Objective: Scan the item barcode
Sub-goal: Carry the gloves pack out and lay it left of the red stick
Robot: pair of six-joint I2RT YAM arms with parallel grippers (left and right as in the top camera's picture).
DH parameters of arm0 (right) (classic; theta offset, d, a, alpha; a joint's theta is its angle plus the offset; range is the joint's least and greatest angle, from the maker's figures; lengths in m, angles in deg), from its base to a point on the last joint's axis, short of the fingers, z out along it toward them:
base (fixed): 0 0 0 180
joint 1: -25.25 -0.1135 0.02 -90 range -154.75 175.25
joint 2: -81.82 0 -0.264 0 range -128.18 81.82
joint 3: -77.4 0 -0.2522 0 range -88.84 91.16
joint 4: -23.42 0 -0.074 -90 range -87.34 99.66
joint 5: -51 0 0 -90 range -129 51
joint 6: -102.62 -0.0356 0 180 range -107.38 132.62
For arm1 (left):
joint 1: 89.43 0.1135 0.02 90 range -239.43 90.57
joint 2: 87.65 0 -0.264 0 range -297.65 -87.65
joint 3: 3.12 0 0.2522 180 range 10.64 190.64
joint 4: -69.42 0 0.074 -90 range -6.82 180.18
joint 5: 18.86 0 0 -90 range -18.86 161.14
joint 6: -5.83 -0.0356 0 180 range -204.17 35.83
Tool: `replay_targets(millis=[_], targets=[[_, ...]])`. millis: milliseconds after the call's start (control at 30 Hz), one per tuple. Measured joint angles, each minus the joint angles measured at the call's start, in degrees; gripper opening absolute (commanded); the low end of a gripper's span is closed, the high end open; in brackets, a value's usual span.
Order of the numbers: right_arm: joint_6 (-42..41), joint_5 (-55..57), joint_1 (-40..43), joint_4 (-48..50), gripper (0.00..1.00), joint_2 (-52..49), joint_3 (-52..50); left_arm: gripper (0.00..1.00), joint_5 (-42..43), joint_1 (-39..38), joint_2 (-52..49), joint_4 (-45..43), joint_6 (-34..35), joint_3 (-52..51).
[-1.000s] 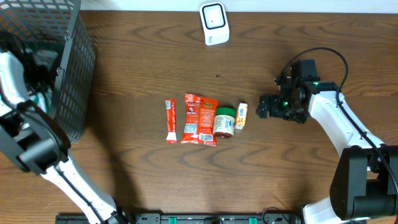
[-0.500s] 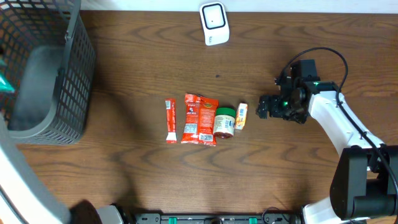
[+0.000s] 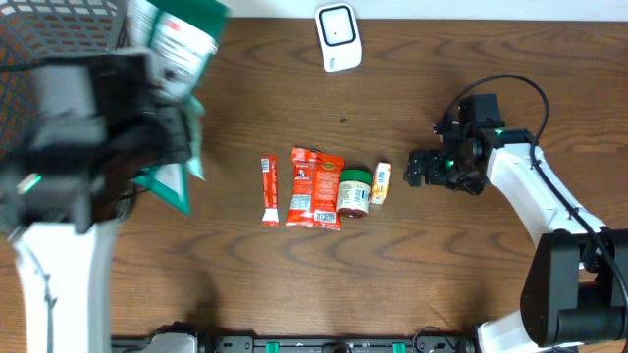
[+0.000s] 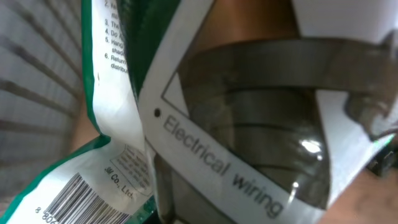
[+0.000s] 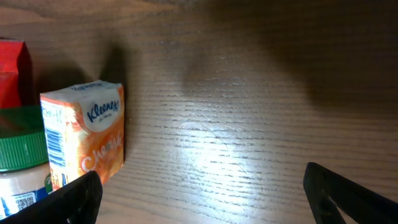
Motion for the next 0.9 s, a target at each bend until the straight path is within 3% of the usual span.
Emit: replay_targets(millis=[267, 400, 633, 667, 767, 900], targets=[[0.00, 0.00, 0.00, -0.02, 0.99, 0.00, 0.00, 0.07, 0.09, -7.65, -8.85, -18.05, 6.05, -27.89], [0.00, 0.00, 0.00, 0.00, 0.99, 0.00, 0.00, 0.07, 0.07, -8.15, -12.90, -23.54, 7.96, -31.21], [0.00, 0.00, 0.00, 0.00, 0.99, 0.00, 0.00, 0.08, -0.20, -8.15, -19.74, -25.51, 9.18, -31.50], [0.00, 0.00, 0.00, 0.00, 0.99, 0.00, 0.00, 0.26, -0.22, -8.15, -20.50, -25.49, 9.20, -31.50], [0.00, 0.00, 0.00, 0.00, 0.99, 0.00, 0.00, 0.61, -0.39, -8.15, -22.36, -25.44, 8.96, -31.50], [0.00, 0.00, 0.00, 0.00, 0.99, 0.00, 0.00, 0.72, 0.09, -8.15, -22.95, -25.49, 9.57, -31.50]])
